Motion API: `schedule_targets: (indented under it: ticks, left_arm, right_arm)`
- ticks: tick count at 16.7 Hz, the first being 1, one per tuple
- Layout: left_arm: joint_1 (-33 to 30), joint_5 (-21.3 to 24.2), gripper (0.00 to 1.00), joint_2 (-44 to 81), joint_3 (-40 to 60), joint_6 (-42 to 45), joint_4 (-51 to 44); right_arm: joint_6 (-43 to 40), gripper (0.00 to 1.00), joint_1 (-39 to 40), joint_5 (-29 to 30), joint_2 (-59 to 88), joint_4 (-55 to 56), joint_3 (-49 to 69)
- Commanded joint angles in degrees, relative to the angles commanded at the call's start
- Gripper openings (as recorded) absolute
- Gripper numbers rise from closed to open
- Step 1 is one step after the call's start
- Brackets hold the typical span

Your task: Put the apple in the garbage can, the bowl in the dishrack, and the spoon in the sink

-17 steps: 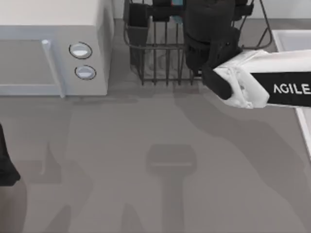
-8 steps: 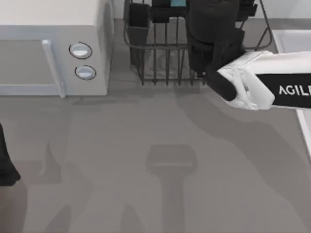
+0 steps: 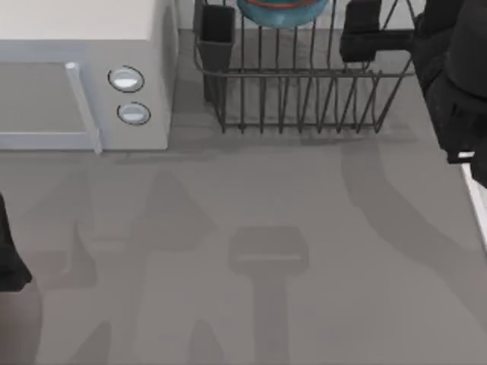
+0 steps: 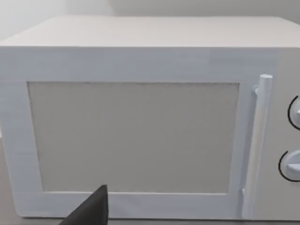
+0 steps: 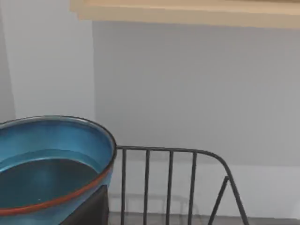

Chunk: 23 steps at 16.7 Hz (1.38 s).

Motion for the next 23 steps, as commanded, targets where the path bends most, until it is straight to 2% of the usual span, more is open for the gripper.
schedule_targets:
  ticks: [3,8,12,16,23]
  left_arm:
    - [0.0,0.0,1.00,0.0,0.0,0.0,0.0]
    - [0.0,0.0,1.00,0.0,0.0,0.0,0.0]
    - [0.0,0.0,1.00,0.0,0.0,0.0,0.0]
    - [0.0,0.0,1.00,0.0,0.0,0.0,0.0]
    - [0.0,0.0,1.00,0.0,0.0,0.0,0.0]
  right_arm:
    - [-0.3,1.00,-4.7,-5.0,-20.5,-5.9,-12.6]
    - [-0.5,1.00,-15.9,-16.6,-54.7,-17.3,-32.4]
    - [-0.4,1.00,-25.0,-25.9,-73.7,-25.2,-43.8]
    - [-0.3,1.00,-31.0,-32.0,-83.1,-30.0,-49.5]
    - [-0.3,1.00,-31.6,-32.7,-83.9,-30.5,-49.9]
